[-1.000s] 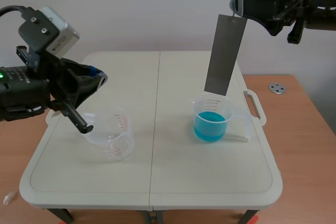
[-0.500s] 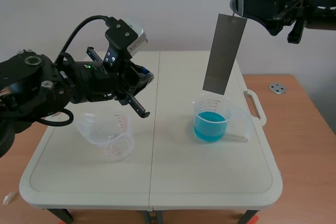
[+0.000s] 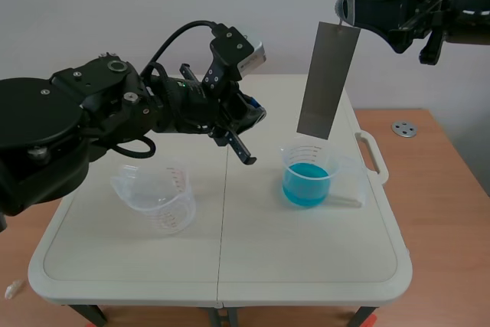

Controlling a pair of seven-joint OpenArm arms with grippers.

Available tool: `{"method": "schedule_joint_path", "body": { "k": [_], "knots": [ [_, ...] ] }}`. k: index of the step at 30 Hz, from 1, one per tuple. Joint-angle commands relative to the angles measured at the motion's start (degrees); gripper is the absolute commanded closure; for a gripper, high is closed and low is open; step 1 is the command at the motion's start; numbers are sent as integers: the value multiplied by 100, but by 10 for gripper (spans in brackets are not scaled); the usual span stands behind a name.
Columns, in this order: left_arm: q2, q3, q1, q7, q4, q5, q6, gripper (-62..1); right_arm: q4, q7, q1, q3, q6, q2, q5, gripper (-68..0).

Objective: Hold the metal plate by the orange handle, dip it into the blue solution, take it out and point at it, then put the plate back in the beaker on the left.
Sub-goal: 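Point at the plate with the left hand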

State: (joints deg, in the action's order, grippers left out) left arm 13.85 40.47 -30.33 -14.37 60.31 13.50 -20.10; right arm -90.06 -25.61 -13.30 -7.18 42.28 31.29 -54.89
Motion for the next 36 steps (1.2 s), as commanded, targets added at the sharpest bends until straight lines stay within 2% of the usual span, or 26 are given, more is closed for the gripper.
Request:
{"method": "schedule_joint_path", "body": {
  "k": [1,9,25,31,36],
  "knots": [
    [-85,33,-151,55,-11,35,-68,-18,-149,81,-96,92,44,92,-61,-13],
    [-334,146,-306,-31,-389,31,-131,-18,-149,81,-96,92,44,90,-59,-13],
    [-315,146,-302,-50,-413,20,-122,-18,-149,22,-96,92,44,90,-42,-13],
    [-85,105,-286,-17,-328,90,96,-18,-149,24,-96,92,44,90,-42,-13],
    [372,-247,-15,-4,269,280,450,-18,-149,24,-96,92,44,90,-39,-13]
  ]
}}
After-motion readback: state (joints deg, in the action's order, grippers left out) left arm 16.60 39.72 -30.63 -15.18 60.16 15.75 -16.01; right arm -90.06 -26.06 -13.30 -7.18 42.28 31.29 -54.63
